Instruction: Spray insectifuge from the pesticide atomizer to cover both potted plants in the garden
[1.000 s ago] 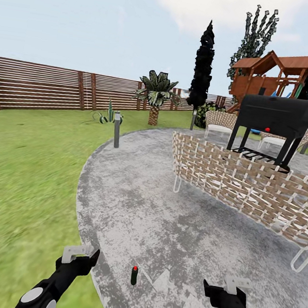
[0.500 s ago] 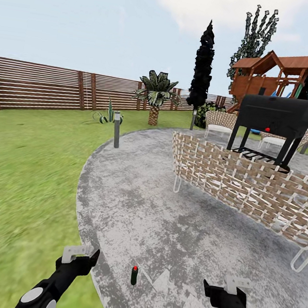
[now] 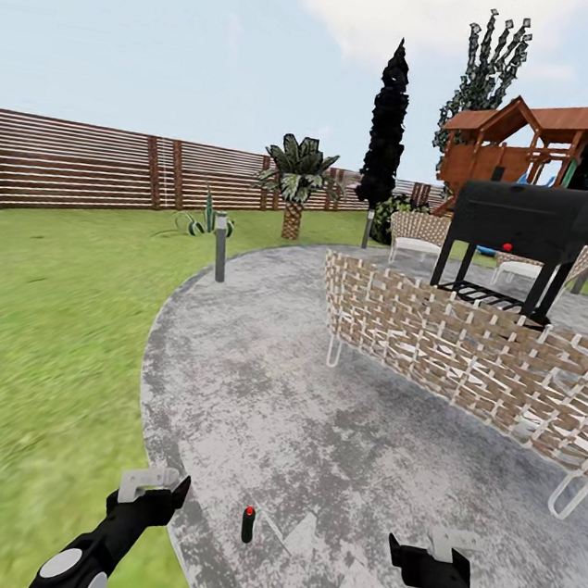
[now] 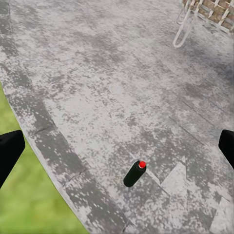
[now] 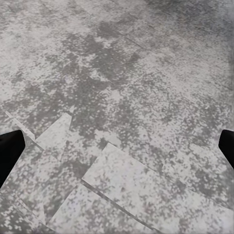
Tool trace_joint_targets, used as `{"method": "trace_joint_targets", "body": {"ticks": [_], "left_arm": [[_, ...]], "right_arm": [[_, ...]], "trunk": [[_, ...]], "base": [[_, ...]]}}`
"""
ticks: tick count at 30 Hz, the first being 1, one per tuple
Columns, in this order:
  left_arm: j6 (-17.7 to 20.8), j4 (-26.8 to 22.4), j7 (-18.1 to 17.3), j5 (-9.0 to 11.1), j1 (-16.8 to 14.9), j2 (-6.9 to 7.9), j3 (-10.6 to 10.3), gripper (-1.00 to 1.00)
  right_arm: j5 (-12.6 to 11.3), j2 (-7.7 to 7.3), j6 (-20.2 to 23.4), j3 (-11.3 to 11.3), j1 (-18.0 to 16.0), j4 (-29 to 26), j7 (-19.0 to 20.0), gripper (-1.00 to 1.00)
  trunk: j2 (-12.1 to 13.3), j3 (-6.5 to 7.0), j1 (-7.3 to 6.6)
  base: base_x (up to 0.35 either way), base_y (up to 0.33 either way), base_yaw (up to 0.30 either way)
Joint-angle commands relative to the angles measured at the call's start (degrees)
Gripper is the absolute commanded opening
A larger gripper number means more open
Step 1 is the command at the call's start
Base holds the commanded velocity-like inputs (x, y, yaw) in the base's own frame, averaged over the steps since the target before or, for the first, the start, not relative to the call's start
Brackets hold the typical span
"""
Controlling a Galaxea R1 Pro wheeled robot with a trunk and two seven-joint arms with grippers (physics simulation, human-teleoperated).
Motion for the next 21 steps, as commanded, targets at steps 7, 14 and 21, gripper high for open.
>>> {"method": "trace_joint_targets", "body": {"ticks": [7,14,21], "left_arm": [[0.33,-0.08,0.03,0.55,-0.02,-0.02,0.04,1.00],[0.33,-0.08,0.03,0.55,-0.02,-0.02,0.04,1.00],[0.33,-0.08,0.03,0.55,0.00,-0.02,0.04,1.00]], "right_arm": [[0.01,-0.01,0.31,0.00,-0.02,-0.08,0.03,1.00],[0.01,-0.01,0.31,0.00,-0.02,-0.08,0.03,1.00],[0.01,-0.01,0.31,0.11,-0.02,-0.08,0.03,1.00]], "trunk": [[-0.03,-0.05,-0.01],[-0.03,-0.05,-0.01],[-0.03,-0.05,-0.01]], "base": [[0.000,-0.001,0.000],[0.000,0.000,0.000],[0.000,0.000,-0.001]]}}
